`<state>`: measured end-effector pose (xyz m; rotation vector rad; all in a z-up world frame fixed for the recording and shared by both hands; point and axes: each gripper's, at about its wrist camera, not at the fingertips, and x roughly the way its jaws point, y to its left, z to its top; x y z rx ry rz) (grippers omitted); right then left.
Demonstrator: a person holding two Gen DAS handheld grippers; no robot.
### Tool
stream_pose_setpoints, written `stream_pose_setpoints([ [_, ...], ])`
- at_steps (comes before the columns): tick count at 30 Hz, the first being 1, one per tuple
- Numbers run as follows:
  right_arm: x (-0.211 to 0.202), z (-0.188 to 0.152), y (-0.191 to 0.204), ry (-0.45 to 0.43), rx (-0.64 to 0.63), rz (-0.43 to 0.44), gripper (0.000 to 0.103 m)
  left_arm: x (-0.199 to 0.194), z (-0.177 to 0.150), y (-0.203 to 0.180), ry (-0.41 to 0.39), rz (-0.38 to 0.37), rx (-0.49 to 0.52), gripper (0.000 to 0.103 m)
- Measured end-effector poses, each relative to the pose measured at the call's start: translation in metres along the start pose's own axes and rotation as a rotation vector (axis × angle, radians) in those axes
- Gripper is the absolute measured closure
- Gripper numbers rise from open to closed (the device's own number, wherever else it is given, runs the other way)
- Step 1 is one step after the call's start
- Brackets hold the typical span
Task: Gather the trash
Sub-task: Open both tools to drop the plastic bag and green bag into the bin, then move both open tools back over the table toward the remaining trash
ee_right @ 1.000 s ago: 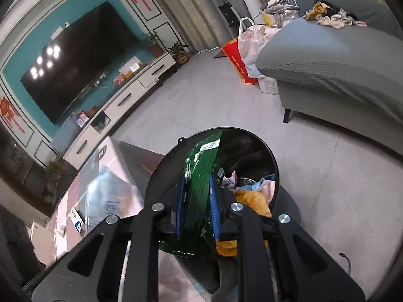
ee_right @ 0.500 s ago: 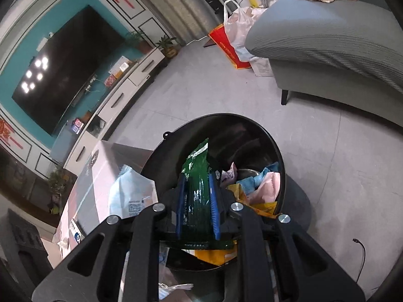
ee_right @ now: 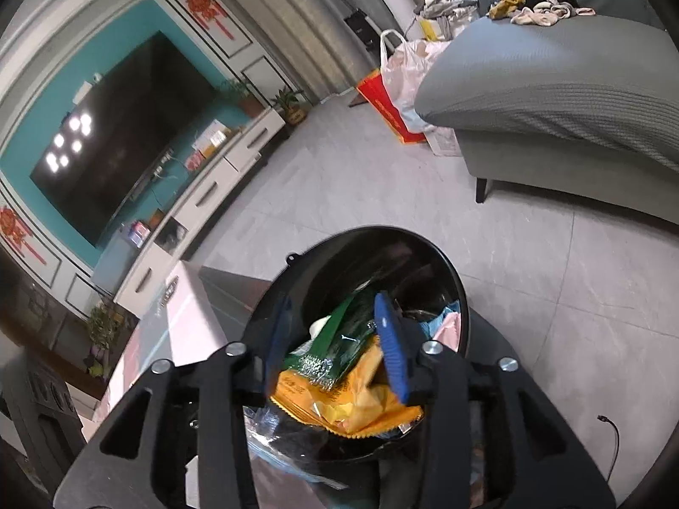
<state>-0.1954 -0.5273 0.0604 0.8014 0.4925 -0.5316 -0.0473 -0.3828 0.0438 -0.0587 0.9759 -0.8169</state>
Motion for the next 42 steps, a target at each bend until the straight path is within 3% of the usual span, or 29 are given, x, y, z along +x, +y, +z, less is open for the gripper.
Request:
stream_pose_setpoints([
  [5, -0.013, 0.003, 0.005, -0.044, -0.004, 0.010, 0.043, -0.024, 0.005, 0.001, -0.064, 0.028, 0.004, 0.007],
  [11, -0.026, 0.005, 0.012, -0.091, -0.015, 0.011, 0.013, -0.055, 0.010, 0.011, -0.124, 0.047, -0.010, 0.003],
  [14, -0.029, 0.005, 0.018, -0.113, -0.035, -0.019, 0.005, -0.073, 0.012, 0.020, -0.159, 0.071, -0.018, 0.003],
  [20, -0.030, 0.001, 0.037, -0.129, -0.083, -0.038, 0.003, -0.108, 0.013, 0.053, -0.206, 0.134, -0.071, 0.003],
  [29, -0.016, -0.022, 0.095, -0.094, -0.294, -0.020, 0.003, -0.174, 0.018, 0.152, -0.296, 0.372, -0.178, 0.003],
  [35, 0.009, -0.052, 0.152, 0.025, -0.436, 0.096, 0.003, -0.218, 0.015, 0.243, -0.309, 0.555, -0.284, 0.003],
  [39, 0.032, -0.078, 0.207, 0.093, -0.583, 0.135, 0.003, -0.234, 0.017, 0.304, -0.290, 0.615, -0.366, 0.003],
  [42, 0.054, -0.100, 0.259, 0.148, -0.705, 0.192, 0.003, -0.237, 0.021, 0.350, -0.269, 0.594, -0.429, 0.003],
])
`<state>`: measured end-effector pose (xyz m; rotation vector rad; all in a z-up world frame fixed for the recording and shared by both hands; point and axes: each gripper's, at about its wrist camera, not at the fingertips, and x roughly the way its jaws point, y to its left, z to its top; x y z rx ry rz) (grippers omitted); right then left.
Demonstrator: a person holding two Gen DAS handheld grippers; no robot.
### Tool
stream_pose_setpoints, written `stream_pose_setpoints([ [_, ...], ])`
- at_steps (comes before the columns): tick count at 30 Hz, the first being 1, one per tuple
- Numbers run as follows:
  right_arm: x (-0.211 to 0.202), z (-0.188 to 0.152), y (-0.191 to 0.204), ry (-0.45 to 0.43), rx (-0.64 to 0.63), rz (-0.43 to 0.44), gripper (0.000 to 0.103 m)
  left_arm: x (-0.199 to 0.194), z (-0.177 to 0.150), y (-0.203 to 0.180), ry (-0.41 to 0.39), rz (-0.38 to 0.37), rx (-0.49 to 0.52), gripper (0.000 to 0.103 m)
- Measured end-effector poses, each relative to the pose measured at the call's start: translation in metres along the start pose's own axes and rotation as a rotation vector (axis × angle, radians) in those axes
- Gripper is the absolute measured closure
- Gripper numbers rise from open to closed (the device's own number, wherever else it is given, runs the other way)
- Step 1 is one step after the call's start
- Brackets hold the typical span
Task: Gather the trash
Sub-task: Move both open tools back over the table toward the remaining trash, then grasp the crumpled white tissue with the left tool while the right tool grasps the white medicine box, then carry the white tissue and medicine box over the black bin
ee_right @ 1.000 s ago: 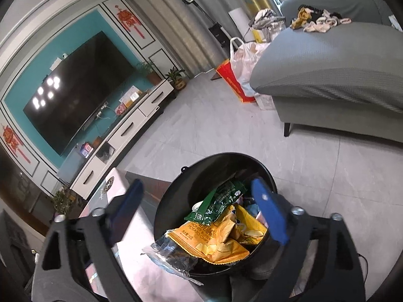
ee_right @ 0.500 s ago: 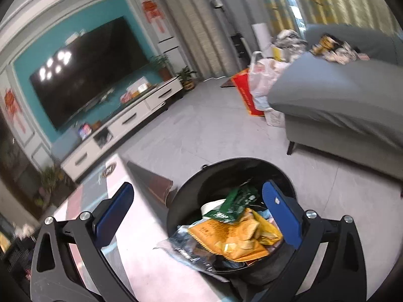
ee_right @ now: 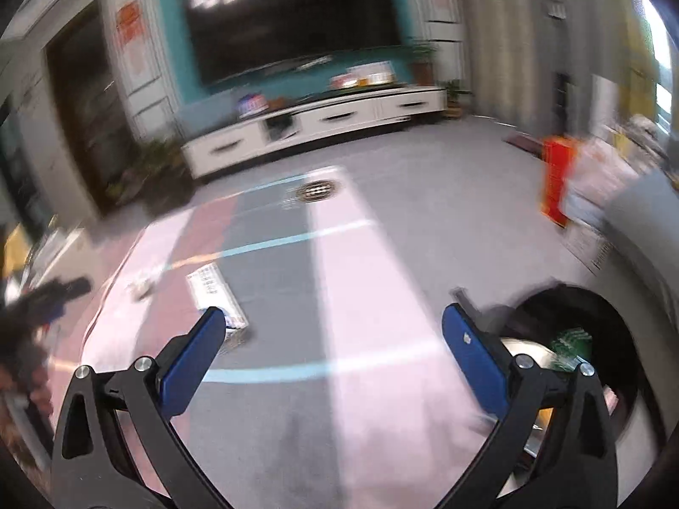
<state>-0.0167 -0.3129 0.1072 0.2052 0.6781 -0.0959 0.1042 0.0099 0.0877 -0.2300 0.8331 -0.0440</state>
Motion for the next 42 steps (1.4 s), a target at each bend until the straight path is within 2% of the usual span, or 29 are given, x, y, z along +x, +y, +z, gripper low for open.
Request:
stream_pose_setpoints([
  [3, 0.047, 0.016, 0.053, 0.073, -0.142, 0.086, 0.003, 0.026, 0.015, 0.030, 0.029, -0.013, -0.067, 0.003],
  [6, 0.087, 0.019, 0.094, 0.111, -0.248, 0.092, 0.004, 0.057, 0.026, 0.043, 0.043, -0.018, -0.096, 0.007],
  [9, 0.122, 0.010, 0.120, 0.158, -0.323, 0.106, 0.013, 0.081, 0.033, 0.045, 0.060, -0.040, -0.099, 0.026],
  [13, 0.152, -0.002, 0.133, 0.205, -0.349, 0.124, 0.028, 0.101, 0.036, 0.034, 0.066, -0.073, -0.078, 0.031],
  [18, 0.170, -0.012, 0.136, 0.234, -0.355, 0.130, 0.030, 0.129, 0.037, 0.028, 0.105, -0.061, -0.055, 0.031],
  [21, 0.177, -0.016, 0.135, 0.260, -0.352, 0.122, 0.042, 0.140, 0.032, 0.024, 0.123, -0.064, -0.060, 0.031],
  [22, 0.179, -0.017, 0.133, 0.272, -0.341, 0.136, 0.046, 0.139, 0.030, 0.021, 0.097, -0.046, -0.042, 0.034],
  [23, 0.179, -0.018, 0.133, 0.273, -0.335, 0.141, 0.046, 0.141, 0.029, 0.019, 0.096, -0.036, -0.028, 0.047],
  [24, 0.178, -0.018, 0.134, 0.268, -0.337, 0.133, 0.048, 0.141, 0.026, 0.013, 0.093, 0.006, 0.017, 0.067],
  [25, 0.176, -0.019, 0.134, 0.264, -0.340, 0.131, 0.052, 0.141, 0.025, 0.011, 0.091, 0.031, 0.041, 0.077],
  [28, 0.171, -0.021, 0.139, 0.256, -0.358, 0.135, 0.062, 0.134, 0.018, 0.011, 0.071, 0.028, 0.038, 0.080],
  [33, 0.158, -0.019, 0.138, 0.241, -0.322, 0.159, 0.067, 0.103, 0.006, 0.011, 0.040, 0.017, 0.014, 0.081],
  [35, 0.141, -0.013, 0.135, 0.214, -0.290, 0.184, 0.084, 0.081, -0.002, 0.010, 0.022, 0.014, 0.012, 0.081],
  [37, 0.124, -0.008, 0.130, 0.197, -0.258, 0.189, 0.084, 0.052, -0.010, 0.008, -0.001, -0.003, 0.012, 0.081],
  [42, 0.102, -0.017, 0.123, 0.230, -0.239, 0.228, 0.084, -0.009, -0.034, 0.005, -0.061, -0.039, 0.000, 0.081],
])
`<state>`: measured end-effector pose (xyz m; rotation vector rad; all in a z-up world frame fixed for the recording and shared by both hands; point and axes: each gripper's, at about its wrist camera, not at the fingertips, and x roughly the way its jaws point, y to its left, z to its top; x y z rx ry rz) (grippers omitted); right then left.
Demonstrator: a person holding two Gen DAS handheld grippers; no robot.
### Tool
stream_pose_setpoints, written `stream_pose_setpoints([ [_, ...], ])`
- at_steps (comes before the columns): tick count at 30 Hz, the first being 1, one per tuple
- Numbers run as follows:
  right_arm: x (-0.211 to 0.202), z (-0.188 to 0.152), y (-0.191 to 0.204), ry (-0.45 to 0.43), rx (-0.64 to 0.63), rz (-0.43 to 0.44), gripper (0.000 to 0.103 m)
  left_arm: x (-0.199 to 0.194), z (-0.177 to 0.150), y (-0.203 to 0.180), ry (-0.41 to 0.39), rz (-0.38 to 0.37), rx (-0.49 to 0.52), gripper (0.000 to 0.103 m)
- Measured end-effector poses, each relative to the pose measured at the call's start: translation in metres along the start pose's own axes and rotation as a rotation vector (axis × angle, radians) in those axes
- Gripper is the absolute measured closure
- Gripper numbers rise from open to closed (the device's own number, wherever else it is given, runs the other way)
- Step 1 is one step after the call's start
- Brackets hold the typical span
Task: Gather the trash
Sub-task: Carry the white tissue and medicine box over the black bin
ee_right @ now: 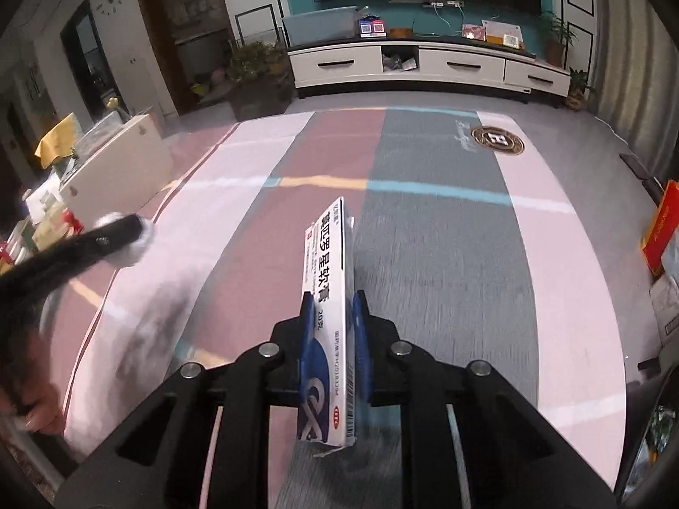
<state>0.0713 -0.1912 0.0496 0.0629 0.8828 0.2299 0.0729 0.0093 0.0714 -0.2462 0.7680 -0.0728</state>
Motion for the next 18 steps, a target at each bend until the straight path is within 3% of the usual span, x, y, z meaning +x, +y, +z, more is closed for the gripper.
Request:
stream_pose_setpoints([
  [8, -0.058, -0.046, -0.004, -0.052, 0.098, 0.014, 0.084, -0.069, -0.050, -0.015, -0.017, -0.061, -0.025, 0.081],
  [14, -0.095, -0.076, -0.020, -0.099, 0.172, 0.019, 0.084, -0.094, -0.101, -0.031, 0.013, -0.099, -0.049, 0.081],
  [18, -0.112, -0.087, -0.031, -0.124, 0.203, 0.000, 0.084, -0.099, -0.116, -0.044, 0.027, -0.099, -0.023, 0.081],
])
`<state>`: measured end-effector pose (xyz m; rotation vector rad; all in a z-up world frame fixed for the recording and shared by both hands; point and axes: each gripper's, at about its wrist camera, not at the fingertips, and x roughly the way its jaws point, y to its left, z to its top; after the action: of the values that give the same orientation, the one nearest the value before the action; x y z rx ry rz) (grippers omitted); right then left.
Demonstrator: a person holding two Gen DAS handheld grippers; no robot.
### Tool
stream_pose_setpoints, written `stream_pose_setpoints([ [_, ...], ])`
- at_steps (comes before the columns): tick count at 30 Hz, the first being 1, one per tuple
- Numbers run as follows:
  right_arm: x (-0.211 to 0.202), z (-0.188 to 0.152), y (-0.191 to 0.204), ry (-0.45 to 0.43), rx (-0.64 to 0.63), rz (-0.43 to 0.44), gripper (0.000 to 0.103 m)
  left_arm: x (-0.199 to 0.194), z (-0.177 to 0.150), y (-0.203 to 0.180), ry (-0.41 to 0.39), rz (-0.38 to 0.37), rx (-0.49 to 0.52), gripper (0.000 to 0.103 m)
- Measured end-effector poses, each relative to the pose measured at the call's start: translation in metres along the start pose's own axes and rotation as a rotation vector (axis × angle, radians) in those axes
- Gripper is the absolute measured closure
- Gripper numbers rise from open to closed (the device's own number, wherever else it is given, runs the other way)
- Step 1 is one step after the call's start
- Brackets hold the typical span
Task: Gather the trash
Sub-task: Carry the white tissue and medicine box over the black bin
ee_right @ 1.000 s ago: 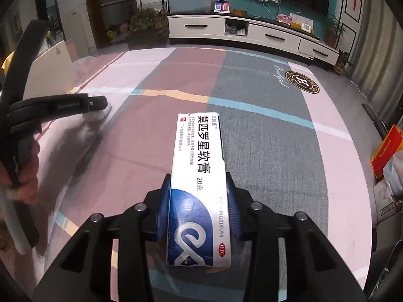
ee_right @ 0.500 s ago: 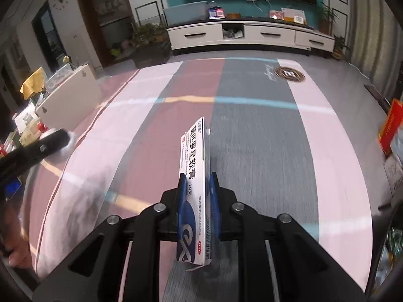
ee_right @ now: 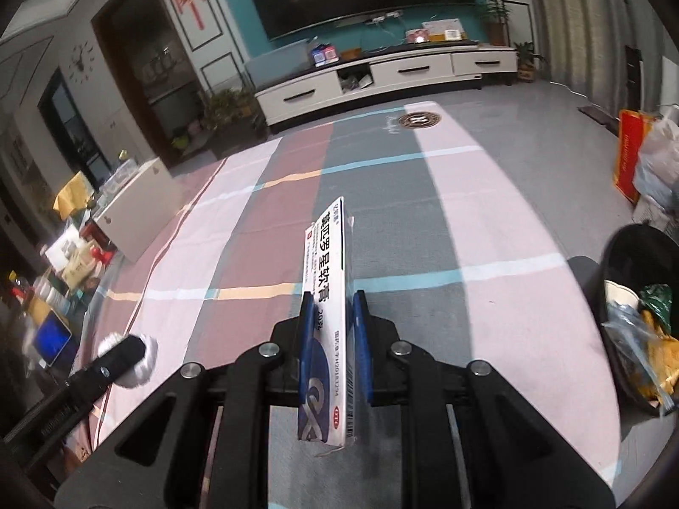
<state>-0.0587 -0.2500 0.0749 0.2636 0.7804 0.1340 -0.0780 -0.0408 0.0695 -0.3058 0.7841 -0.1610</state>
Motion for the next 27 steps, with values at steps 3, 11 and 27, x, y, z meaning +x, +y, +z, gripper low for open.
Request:
stream_pose_setpoints([
  [3, -0.013, 0.001, -0.009, -0.036, 0.023, -0.009, 0.084, -0.003, -0.004, -0.010, -0.006, 0.012, 0.025, 0.081],
  [11, -0.042, 0.008, -0.024, -0.118, 0.053, -0.025, 0.084, 0.011, -0.020, -0.052, 0.063, -0.027, 0.117, 0.081],
  [27, -0.090, 0.008, -0.076, -0.234, 0.170, -0.090, 0.084, 0.015, -0.028, -0.115, 0.058, -0.091, 0.245, 0.080],
])
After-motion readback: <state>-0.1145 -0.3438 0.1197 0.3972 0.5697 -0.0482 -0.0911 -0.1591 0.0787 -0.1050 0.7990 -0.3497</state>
